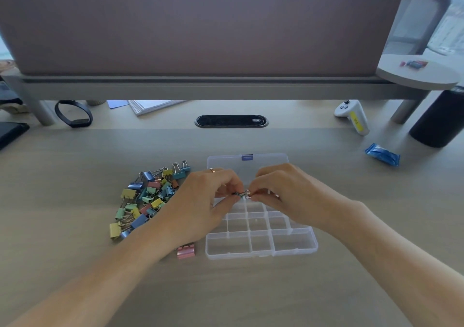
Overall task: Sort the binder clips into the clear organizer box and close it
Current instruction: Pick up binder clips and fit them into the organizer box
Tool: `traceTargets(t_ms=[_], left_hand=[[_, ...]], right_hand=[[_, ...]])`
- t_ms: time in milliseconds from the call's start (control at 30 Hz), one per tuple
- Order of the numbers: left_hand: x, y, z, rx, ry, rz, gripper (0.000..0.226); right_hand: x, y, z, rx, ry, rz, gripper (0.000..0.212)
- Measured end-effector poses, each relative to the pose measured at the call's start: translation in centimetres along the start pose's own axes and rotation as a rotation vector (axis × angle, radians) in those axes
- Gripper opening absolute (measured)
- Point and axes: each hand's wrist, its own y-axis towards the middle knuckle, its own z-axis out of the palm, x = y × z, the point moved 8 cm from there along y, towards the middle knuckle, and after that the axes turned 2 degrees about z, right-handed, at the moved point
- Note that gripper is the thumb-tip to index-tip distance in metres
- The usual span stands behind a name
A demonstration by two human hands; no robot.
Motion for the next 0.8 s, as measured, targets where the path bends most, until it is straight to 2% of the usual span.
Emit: traceTargets(t_ms=[133,500,800], left_hand=[[0.15,0.03,0.03,-0.006,0.006,-0.004,0.017],[0.20,-0.07,0.09,-0.031,0.004,0.013,0.014],[0.32,-0.45,0.43,-0.033,0.071,0.080,0.015]], right_hand=[[0.54,0.10,0.16,0.012,-0.085,-0.027,0.008],[0.22,0.21,-0.33,-0.090,-0.038,0.078,0.011],[0.67,-0.08,-0.35,-0.089,-0.091,0.025,0.008]])
